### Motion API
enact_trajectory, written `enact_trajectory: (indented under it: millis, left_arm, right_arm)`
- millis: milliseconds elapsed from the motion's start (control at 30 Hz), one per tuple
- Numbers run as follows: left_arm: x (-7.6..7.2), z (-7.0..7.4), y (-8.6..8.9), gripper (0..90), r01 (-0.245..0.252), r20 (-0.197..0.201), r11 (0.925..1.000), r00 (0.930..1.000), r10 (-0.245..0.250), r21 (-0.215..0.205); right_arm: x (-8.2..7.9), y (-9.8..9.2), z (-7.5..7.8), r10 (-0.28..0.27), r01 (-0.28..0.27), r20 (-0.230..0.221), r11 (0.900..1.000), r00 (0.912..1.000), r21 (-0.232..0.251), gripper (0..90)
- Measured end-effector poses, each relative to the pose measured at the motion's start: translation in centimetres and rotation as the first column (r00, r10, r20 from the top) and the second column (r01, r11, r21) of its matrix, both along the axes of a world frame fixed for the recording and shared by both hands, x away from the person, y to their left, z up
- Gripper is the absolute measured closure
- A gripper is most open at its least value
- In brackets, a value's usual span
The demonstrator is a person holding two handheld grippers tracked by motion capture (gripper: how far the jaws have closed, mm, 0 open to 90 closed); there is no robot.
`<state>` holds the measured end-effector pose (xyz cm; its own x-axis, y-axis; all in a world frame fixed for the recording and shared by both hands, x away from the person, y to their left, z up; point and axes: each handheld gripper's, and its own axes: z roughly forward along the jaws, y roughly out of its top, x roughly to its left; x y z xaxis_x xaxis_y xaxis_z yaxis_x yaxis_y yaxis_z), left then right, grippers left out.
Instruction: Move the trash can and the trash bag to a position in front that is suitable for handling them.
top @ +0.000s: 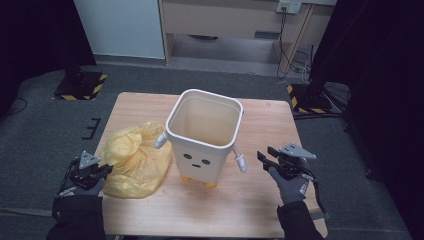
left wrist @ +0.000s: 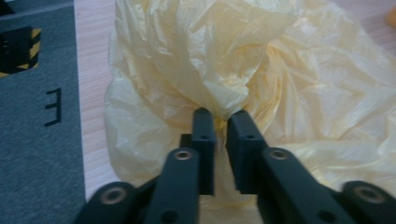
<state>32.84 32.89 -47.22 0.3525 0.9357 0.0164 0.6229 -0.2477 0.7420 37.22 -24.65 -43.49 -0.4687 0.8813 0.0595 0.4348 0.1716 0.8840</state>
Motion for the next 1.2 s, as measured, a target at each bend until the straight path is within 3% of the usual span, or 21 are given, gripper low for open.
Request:
enact_trajectory:
  millis: [133, 167, 200, 367, 400, 467, 533, 633, 733, 933, 1200]
  left_arm:
    - [0.1, 0.2, -0.9, 55.8, 0.064, 0.074, 0.9976, 0.9953, -0.062, -0.028]
    - [0.1, 0.3, -1.0, 45.3, 0.075, 0.101, 0.9967, 0.9923, -0.072, -0.032]
    - [0.1, 0.4, -1.1, 43.2, 0.083, 0.117, 0.9957, 0.9901, -0.078, -0.04]
    - [-0.1, 0.9, -1.5, 38.4, 0.114, 0.141, 0.9873, 0.9852, -0.098, -0.11]
    - [-0.1, 0.9, -1.6, 42.9, 0.131, 0.14, 0.9837, 0.9836, -0.114, -0.123]
    - [-0.4, 1.0, -2.1, 43.0, 0.157, 0.13, 0.9803, 0.9814, -0.141, -0.12]
    - [-0.8, 1.0, -2.3, 41.4, 0.16, 0.123, 0.9823, 0.9813, -0.148, -0.097]
    - [-1.4, 1.3, -2.4, 37.4, 0.152, 0.133, 0.9836, 0.9814, -0.138, -0.098]
    - [-1.8, 1.8, -2.3, 35.0, 0.13, 0.165, 0.9855, 0.9799, -0.111, -0.108]
    - [-2.1, 2.3, -2.3, 32.9, 0.096, 0.234, 0.9883, 0.97, -0.066, -0.118]
    - [-1.0, 1.4, -2.3, 31.7, 0.105, 0.206, 0.986, 0.9756, -0.077, -0.13]
  right_arm:
    - [0.1, 0.1, 0.0, 0.001, -0.001, 0.003, 1.0, 1.0, -0.002, 50.4]
    - [0.1, 0.0, 0.2, -0.001, 0.001, 0.006, 1.0, 1.0, 0.006, 50.2]
    - [0.1, -0.1, 0.3, -0.001, 0.001, 0.009, 1.0, 1.0, 0.009, 49.9]
    - [0.3, -0.3, 0.7, -0.006, 0.005, 0.014, 1.0, 0.9999, 0.027, 48.3]
    - [0.4, -0.4, 1.0, -0.006, 0.005, 0.022, 0.999, 0.9997, 0.037, 47.9]
    - [0.5, -0.4, 1.2, -0.005, 0.004, 0.025, 0.999, 0.9997, 0.043, 47.8]
    - [0.4, -0.5, 1.5, -0.005, 0.003, 0.034, 0.999, 0.9994, 0.05, 47.7]
    - [0.3, -0.7, 2.0, -0.006, 0.003, 0.047, 0.998, 0.9989, 0.063, 47.5]
    - [0.1, -1.0, 2.5, -0.009, 0.004, 0.056, 0.997, 0.9984, 0.08, 47.1]
    - [0.1, -1.4, 3.6, -0.019, 0.011, 0.081, 0.994, 0.9965, 0.105, 46.9]
    - [0.9, -0.9, 6.5, -0.02, -0.001, 0.145, 0.99, 0.9892, 0.144, 46.9]
